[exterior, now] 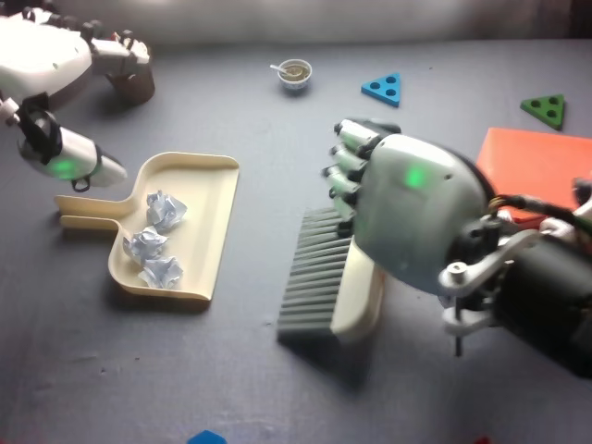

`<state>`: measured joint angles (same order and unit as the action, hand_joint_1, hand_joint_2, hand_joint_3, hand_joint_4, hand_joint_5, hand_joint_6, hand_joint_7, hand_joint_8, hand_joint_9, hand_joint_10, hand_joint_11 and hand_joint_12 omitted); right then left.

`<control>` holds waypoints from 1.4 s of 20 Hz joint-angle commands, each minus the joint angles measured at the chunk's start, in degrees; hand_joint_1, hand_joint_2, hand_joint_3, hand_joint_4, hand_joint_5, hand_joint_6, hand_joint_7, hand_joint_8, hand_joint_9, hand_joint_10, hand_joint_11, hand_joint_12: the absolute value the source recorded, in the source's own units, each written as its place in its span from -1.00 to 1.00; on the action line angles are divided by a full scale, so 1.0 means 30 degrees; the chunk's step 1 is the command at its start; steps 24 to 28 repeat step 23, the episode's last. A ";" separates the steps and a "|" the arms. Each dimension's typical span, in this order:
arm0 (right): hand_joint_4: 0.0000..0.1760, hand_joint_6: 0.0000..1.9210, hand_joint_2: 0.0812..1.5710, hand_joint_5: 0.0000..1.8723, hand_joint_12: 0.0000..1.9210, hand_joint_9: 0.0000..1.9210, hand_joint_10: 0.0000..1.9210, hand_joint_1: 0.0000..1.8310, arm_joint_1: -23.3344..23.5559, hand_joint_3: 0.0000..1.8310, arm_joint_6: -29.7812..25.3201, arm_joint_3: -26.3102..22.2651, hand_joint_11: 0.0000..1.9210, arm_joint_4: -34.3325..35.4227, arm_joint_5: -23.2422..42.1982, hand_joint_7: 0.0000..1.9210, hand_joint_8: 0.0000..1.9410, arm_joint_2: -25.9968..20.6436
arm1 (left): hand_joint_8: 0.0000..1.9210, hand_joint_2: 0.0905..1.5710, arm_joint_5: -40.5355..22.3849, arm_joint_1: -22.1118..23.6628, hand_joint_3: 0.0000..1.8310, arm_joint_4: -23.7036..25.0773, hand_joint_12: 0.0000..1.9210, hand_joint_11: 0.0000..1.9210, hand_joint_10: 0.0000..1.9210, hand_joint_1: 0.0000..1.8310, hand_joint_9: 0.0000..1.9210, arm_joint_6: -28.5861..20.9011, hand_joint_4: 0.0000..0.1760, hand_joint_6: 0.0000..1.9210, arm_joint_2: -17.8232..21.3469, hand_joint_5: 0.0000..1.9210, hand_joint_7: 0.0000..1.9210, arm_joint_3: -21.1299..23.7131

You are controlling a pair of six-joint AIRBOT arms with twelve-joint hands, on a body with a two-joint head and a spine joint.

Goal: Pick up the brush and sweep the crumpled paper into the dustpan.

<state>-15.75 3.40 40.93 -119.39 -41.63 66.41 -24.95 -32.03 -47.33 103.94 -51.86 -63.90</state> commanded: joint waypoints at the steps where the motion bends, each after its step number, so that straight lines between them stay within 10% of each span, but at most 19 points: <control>1: -1.00 -1.00 -0.22 -0.89 -0.84 -0.76 -0.99 -0.33 0.0215 -1.00 0.0028 -0.0222 -0.76 -0.0972 -0.0823 -0.80 -1.00 -0.0300 | -0.99 0.16 -0.1275 0.0471 -0.99 0.0021 -0.34 -0.94 -1.00 -0.08 -0.66 0.0638 0.34 -0.99 0.0371 -0.63 -0.64 0.0150; 6: -1.00 -0.99 -0.19 -0.92 -0.95 -0.93 -1.00 -0.41 0.0543 -0.99 -0.7796 -0.2431 -0.88 -0.3466 0.2212 -0.92 -1.00 -0.4003 | -0.99 0.16 -0.0790 0.2043 -1.00 -0.2365 -0.33 -0.93 -1.00 -0.09 -0.64 0.3394 0.35 -0.99 0.1418 -0.61 -0.62 0.1766; 15: -1.00 -1.00 -0.15 -0.98 -0.96 -0.95 -0.99 -0.43 0.0540 -0.99 -2.3199 -0.5107 -0.89 -1.1257 0.4559 -0.95 -1.00 -1.0161 | -1.00 0.20 0.1951 0.3998 -0.99 -0.1797 -0.33 -0.94 -1.00 -0.15 -0.67 0.3625 0.22 -1.00 0.1391 -0.66 -0.66 0.1471; 20: -1.00 -0.99 -0.09 -0.96 -0.97 -0.94 -0.99 -0.66 0.0601 -0.98 -2.7260 -0.6312 -0.89 -1.1081 0.5182 -0.92 -0.99 -1.2061 | -0.99 0.22 0.2045 0.4862 -0.99 -0.3096 -0.32 -0.94 -1.00 -0.17 -0.66 0.5143 0.22 -0.99 0.1668 -0.64 -0.65 0.1725; 22: -1.00 -0.99 -0.03 -0.91 -0.99 -0.92 -0.99 -0.97 0.0060 -0.99 -2.6213 -0.6906 -0.92 -1.0863 0.3870 -0.89 -0.99 -1.2304 | -1.00 0.23 0.2180 0.5068 -0.99 -0.3377 -0.31 -0.93 -1.00 -0.21 -0.66 0.5569 0.17 -0.99 0.1663 -0.69 -0.66 0.1624; 28: -1.00 -0.99 -0.01 -0.90 -0.99 -0.91 -0.99 -1.00 -0.0089 -0.99 -2.5287 -0.7223 -0.91 -1.0876 0.3452 -0.88 -0.99 -1.2315 | -1.00 0.25 0.2291 0.5123 -0.99 -0.3377 -0.31 -0.94 -1.00 -0.22 -0.66 0.5613 0.15 -0.99 0.1680 -0.69 -0.66 0.1580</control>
